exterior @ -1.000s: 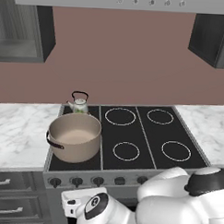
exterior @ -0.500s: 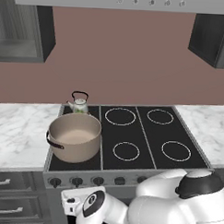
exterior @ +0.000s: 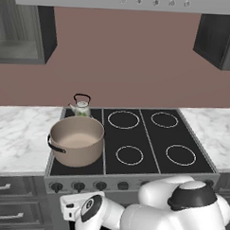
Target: Pick the kettle from the cabinet and place it on a stove burner. Then pick the pot from the counter and place it on another stove burner. Finally, turn both burners on.
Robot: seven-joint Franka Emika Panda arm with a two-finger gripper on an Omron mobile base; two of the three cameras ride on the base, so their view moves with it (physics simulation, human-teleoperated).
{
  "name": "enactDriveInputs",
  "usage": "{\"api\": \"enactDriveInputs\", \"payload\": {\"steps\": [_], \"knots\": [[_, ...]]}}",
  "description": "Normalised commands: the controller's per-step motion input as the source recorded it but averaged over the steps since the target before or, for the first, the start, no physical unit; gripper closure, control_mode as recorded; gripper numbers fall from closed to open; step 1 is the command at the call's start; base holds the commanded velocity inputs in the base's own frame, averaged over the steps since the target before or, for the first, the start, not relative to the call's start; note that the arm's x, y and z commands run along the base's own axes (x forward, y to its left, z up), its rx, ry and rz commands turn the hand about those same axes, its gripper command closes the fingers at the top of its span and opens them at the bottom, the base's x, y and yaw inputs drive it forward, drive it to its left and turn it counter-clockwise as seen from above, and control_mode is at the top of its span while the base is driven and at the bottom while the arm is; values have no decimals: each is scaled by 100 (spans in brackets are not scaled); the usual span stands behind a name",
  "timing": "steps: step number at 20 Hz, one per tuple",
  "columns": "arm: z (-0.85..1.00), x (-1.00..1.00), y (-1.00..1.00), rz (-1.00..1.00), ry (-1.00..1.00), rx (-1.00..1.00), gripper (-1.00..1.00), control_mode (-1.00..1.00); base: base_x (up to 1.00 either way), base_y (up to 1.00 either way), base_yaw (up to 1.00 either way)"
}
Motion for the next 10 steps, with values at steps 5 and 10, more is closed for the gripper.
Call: {"api": "enactDriveInputs", "payload": {"steps": [5, 10], "knots": [[-10, 12, 6, 0, 0, 0, -100, -100, 0, 0, 0], [-1, 12, 0, 0, 0, 0, -100, -100, 0, 0, 0]]}}
